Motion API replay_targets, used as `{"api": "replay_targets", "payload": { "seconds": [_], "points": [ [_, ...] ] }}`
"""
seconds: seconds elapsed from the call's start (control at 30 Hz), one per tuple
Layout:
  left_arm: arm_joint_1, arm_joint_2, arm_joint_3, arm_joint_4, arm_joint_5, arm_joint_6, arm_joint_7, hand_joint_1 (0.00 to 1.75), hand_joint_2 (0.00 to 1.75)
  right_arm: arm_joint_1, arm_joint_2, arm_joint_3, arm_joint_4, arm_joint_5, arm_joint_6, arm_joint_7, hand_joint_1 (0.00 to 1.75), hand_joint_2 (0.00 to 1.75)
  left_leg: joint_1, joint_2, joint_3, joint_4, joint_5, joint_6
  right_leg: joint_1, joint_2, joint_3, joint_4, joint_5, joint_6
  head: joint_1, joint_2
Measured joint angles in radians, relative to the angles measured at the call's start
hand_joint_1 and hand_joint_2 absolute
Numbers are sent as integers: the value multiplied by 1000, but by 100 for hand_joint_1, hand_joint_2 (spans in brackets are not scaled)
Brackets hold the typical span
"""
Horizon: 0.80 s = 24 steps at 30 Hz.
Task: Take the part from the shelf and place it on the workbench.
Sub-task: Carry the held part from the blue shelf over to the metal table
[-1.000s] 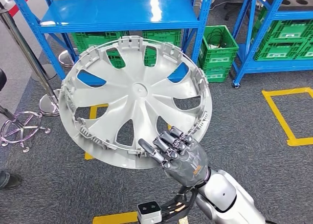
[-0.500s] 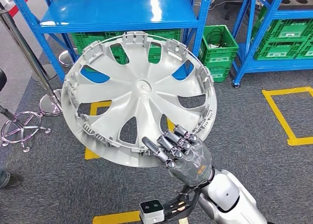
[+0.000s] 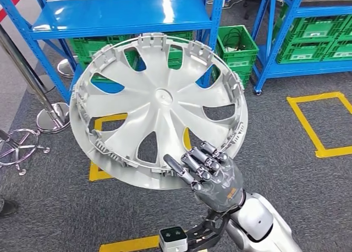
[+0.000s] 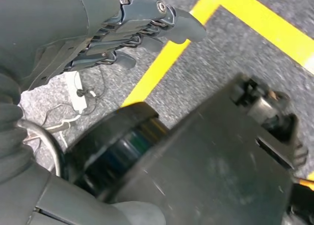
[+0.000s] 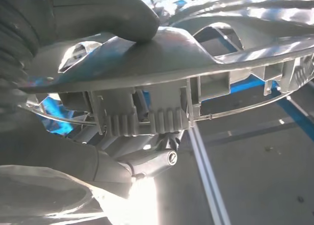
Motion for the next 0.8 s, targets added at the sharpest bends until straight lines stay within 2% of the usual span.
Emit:
{"api": "replay_targets", "payload": {
  "seconds": [0.03,0.1,0.17,0.2,0.27,0.3,0.33,0.37,0.4,0.43,0.47,0.5,0.53,0.57,0.6,0.63,0.7,0.73,0.77,0.8],
  "points": [
    [-1,2,0,0,-2,0,1,0,175,0,1,0,-1,0,0,0,175,175,-2,5,-1,6,-2,-7,2,-3,5,-9,-2,-9,1,0],
    [-2,0,0,0,-3,0,1,0,175,0,3,-1,-4,0,0,0,175,175,-1,16,-2,10,-1,-17,4,17,-2,1,0,-32,-2,0],
    [-3,0,0,0,-4,0,2,0,175,1,4,-3,-6,0,0,-1,175,175,4,7,-10,36,-26,-24,6,34,-8,3,5,-47,-4,0],
    [-4,0,0,0,-4,0,2,0,175,1,5,-4,-7,0,0,-1,175,175,6,-8,-26,78,-57,-26,6,42,-10,3,8,-53,-6,0],
    [-4,1,0,0,-4,0,2,0,175,1,7,-6,-8,0,0,-1,175,175,4,-37,-81,215,-134,-26,11,60,-16,3,13,-62,-10,0],
    [-4,1,0,0,-4,0,2,0,175,1,8,-7,-8,0,0,-1,175,175,2,-43,-106,278,-160,-23,14,71,-19,3,15,-66,-12,0],
    [-5,1,0,0,-3,0,2,0,175,2,8,-7,-8,0,0,-1,175,175,0,-45,-117,311,-167,-18,18,82,-21,4,16,-68,-13,0],
    [-6,0,0,0,-4,0,2,0,175,2,8,-8,-8,0,0,-1,175,175,-4,-47,-111,304,-153,-10,22,95,-21,4,17,-69,-13,0],
    [-6,0,0,0,-4,-1,2,0,175,2,8,-8,-8,0,0,-1,175,175,-8,-53,-87,258,-123,0,26,108,-21,4,18,-71,-13,0],
    [-7,0,0,0,-4,-1,2,0,175,2,9,-8,-8,0,0,-1,175,175,-12,-69,-53,188,-86,13,29,120,-20,4,19,-71,-13,0],
    [-7,2,0,0,-4,-1,2,0,175,1,9,-8,-8,0,0,-2,175,175,-13,-96,-22,123,-60,27,32,131,-22,4,20,-71,-10,0],
    [-7,2,0,0,-4,-1,2,0,175,1,10,-8,-8,1,0,-3,175,175,-15,-120,0,73,-43,38,30,141,-25,4,22,-69,-8,0],
    [-7,3,0,0,-4,-1,2,0,175,1,11,-8,-9,1,0,-4,175,175,-16,-138,11,45,-39,45,27,150,-30,4,24,-64,-9,0],
    [-7,3,1,0,-4,-1,3,0,175,1,12,-9,-11,0,0,-4,175,175,-17,-142,14,38,-42,48,24,159,-35,4,28,-58,-9,0],
    [-8,1,1,0,-4,-1,5,0,175,2,13,-10,-13,0,-1,-6,175,175,-18,-133,16,28,-40,46,21,169,-40,2,31,-52,-12,0],
    [-8,0,1,0,-4,-1,6,0,175,3,13,-11,-16,0,-1,-7,175,175,-16,-120,19,17,-38,43,20,164,-46,3,30,-46,-15,0],
    [-9,-1,1,0,-6,-2,6,0,175,4,13,-14,-20,0,-1,-11,175,175,-11,-95,24,-2,-31,38,24,119,-73,44,2,-38,-10,0],
    [-8,-1,1,0,-6,-3,6,0,175,5,13,-15,-21,0,-1,-12,175,175,-10,-81,26,-6,-28,36,24,89,-99,96,-27,-34,-8,0],
    [-7,-2,1,0,-6,-3,6,0,175,4,13,-15,-21,0,-1,-12,175,175,-10,-69,25,-7,-28,37,24,69,-131,162,-60,-29,-6,0],
    [-5,-2,1,0,-6,-4,6,0,175,5,13,-15,-21,0,-1,-12,175,175,-11,-54,24,-7,-28,37,24,61,-161,226,-85,-24,-5,0]
  ]
}}
